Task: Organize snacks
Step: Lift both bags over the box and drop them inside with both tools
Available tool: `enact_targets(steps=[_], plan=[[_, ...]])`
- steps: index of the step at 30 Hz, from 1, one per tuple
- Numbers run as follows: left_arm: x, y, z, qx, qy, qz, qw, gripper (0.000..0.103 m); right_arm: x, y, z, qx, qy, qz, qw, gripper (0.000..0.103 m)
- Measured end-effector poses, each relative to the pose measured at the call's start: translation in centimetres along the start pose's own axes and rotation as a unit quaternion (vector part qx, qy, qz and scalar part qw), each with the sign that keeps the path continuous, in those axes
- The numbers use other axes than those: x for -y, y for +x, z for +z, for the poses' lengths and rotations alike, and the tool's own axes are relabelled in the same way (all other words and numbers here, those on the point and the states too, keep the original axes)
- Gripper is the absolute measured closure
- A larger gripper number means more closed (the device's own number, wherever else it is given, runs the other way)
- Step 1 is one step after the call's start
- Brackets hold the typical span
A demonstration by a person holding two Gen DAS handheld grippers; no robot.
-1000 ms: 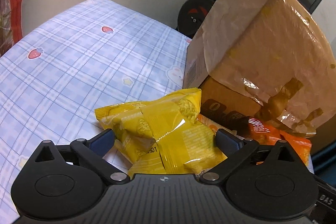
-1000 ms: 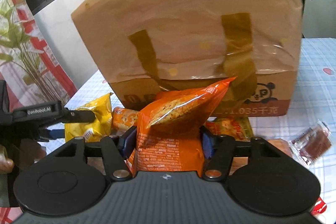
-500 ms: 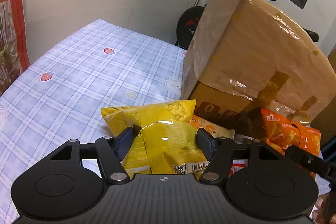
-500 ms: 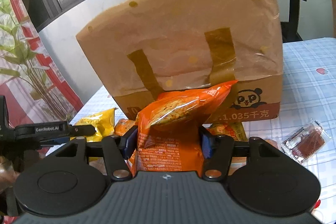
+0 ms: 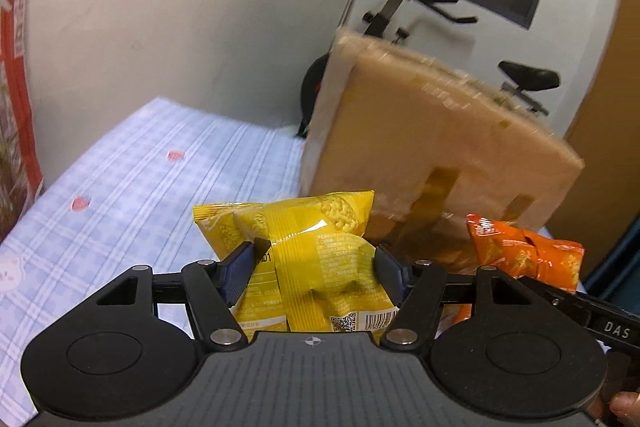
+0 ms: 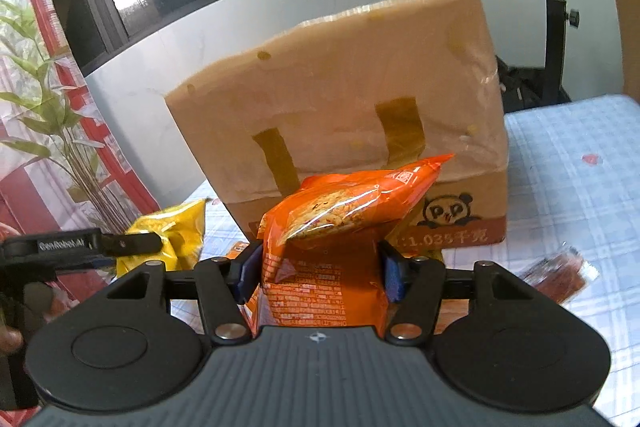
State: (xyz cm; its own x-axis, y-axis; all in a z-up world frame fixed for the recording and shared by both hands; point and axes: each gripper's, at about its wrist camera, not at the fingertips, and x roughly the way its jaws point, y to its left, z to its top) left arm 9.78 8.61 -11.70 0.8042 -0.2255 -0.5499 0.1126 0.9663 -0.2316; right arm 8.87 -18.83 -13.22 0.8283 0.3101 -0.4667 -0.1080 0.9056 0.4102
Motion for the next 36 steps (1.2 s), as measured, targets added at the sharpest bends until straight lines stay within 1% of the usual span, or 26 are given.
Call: enact_targets(steps=[2,5,8,10,14,17,19,21,25,28,30,32,34,36], plan=[[0.7,-0.7,0.6,0.013,0.009,-0.012,0.9998,0.035,0.0,-0.8,0.5,0.010,-0.002,0.004,1.000,0.043],[1.8,-1.7,2.0,0.029,0.040,-0.031,0.9983,0.035,-0.2,-1.9,1.5,0.027,-0.007,0.014,1.000,0.043],[2.8,-3.0,4.0,0.056,0.058,-0.052,0.9954,0.035,-0.5,-2.8,3.1,0.042,-0.017,0.021,0.999,0.043],[3.3,-3.8,5.5,0.077,0.067,-0.066,0.9926,0.035,-0.7,-3.6,4.3,0.060,-0.021,0.029,0.998,0.043],[4.5,-4.4,7.9,0.100,0.082,-0.079,0.9885,0.035,-1.0,-4.6,6.8,0.092,-0.028,0.039,0.995,0.043],[5.5,-4.0,9.7,0.114,0.090,-0.086,0.9857,0.035,-1.0,-5.0,8.8,0.111,-0.034,0.040,0.992,0.043],[6.5,-3.3,10.9,0.121,0.096,-0.089,0.9841,0.035,-1.1,-5.1,10.3,0.122,-0.047,0.033,0.991,0.043],[7.4,-2.3,12.0,0.122,0.102,-0.094,0.9828,0.035,-1.2,-4.9,12.1,0.130,-0.068,0.015,0.989,0.043],[9.4,0.6,14.0,0.118,0.116,-0.095,0.9816,0.035,-1.4,-3.6,15.9,0.148,-0.127,-0.022,0.981,0.043],[10.2,3.1,14.9,0.105,0.122,-0.095,0.9825,0.035,-1.2,-1.0,18.2,0.135,-0.174,-0.057,0.974,0.043],[10.8,4.9,15.4,0.089,0.130,-0.096,0.9828,0.035,-1.0,1.3,19.2,0.114,-0.208,-0.081,0.968,0.043],[11.1,6.8,15.8,0.069,0.137,-0.095,0.9836,0.034,-0.7,3.4,19.4,0.090,-0.236,-0.099,0.963,0.043],[10.8,8.2,15.8,0.055,0.138,-0.090,0.9847,0.034,-0.6,5.7,19.2,0.053,-0.271,-0.112,0.955,0.043],[10.8,9.6,15.7,0.042,0.144,-0.086,0.9850,0.035,-0.8,7.6,18.6,0.027,-0.309,-0.124,0.943,0.043]])
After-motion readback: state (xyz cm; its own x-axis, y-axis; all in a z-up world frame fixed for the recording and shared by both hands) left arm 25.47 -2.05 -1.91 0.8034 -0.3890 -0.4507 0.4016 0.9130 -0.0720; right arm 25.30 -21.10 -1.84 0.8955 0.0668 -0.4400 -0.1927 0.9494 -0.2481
